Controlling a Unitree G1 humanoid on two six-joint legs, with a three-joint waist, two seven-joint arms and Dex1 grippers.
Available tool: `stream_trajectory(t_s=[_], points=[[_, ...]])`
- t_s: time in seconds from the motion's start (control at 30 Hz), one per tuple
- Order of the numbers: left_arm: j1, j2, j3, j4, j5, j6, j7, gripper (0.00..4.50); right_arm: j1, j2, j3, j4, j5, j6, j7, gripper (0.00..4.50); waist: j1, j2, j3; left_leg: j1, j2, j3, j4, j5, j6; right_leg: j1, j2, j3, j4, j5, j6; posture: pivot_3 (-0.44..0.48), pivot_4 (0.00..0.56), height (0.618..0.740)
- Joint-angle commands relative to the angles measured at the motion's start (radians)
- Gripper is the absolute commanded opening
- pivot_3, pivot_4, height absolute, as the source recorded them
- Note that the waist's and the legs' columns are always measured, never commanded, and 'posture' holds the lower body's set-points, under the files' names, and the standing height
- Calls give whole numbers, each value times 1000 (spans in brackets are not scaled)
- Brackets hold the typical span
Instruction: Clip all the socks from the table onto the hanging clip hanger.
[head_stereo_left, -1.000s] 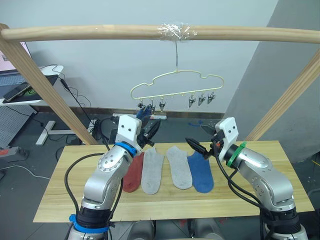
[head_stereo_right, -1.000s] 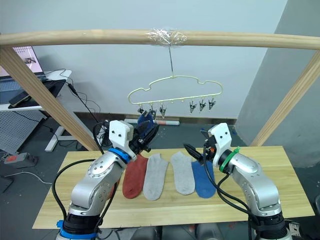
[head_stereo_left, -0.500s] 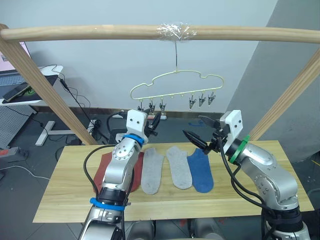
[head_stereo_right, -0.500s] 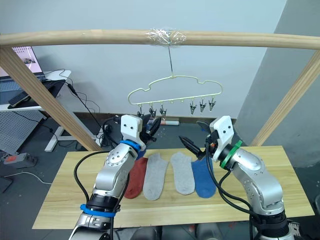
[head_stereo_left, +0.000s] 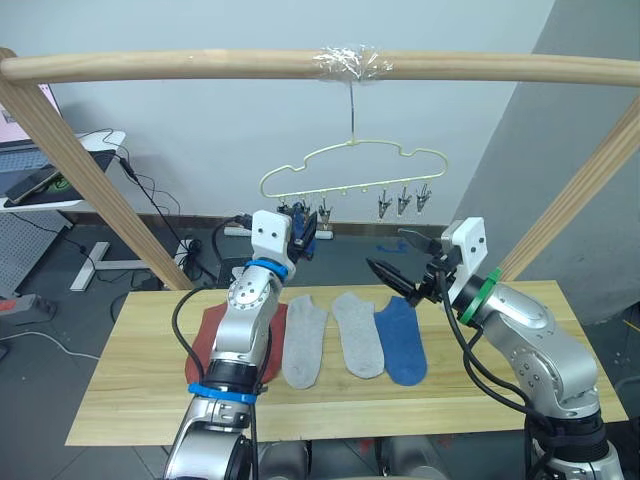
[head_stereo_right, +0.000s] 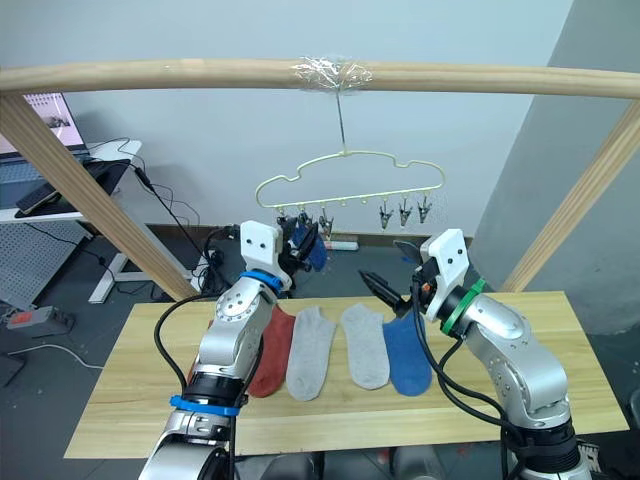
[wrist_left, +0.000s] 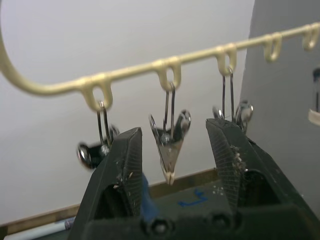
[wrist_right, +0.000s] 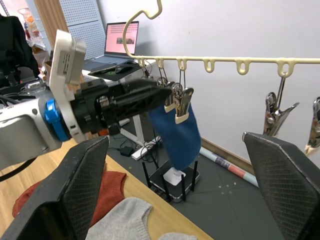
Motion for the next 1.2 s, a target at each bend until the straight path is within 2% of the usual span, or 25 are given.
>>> stream_trajectory(t_s=[0.03,0.57,0.7,0.77,1.2], points=[[-28,-5,8,13,22,-42,6,2219,-24,-10,-16,-61,24,-6,-3,4500,-2,0,0,0,0,0,0,0,0,0,0,0,0,0,0,-103,129,740],[-72,-10,14,93,49,-94,20,2219,-22,-21,-20,-61,30,-4,-19,4500,-13,0,0,0,0,0,0,0,0,0,0,0,0,0,0,-113,128,740],[-72,-11,16,94,40,-97,5,1102,-21,-17,-20,-60,33,-3,-24,4500,-13,0,0,0,0,0,0,0,0,0,0,0,0,0,0,-115,129,740],[-72,-12,17,91,40,-96,5,761,-20,-16,-20,-60,36,-3,-28,4500,-13,0,0,0,0,0,0,0,0,0,0,0,0,0,0,-114,129,740],[-49,-8,32,54,43,-60,10,639,2,-13,10,-50,30,-11,-39,4500,-13,0,0,0,0,0,1,0,0,0,0,0,1,0,0,-100,130,740]])
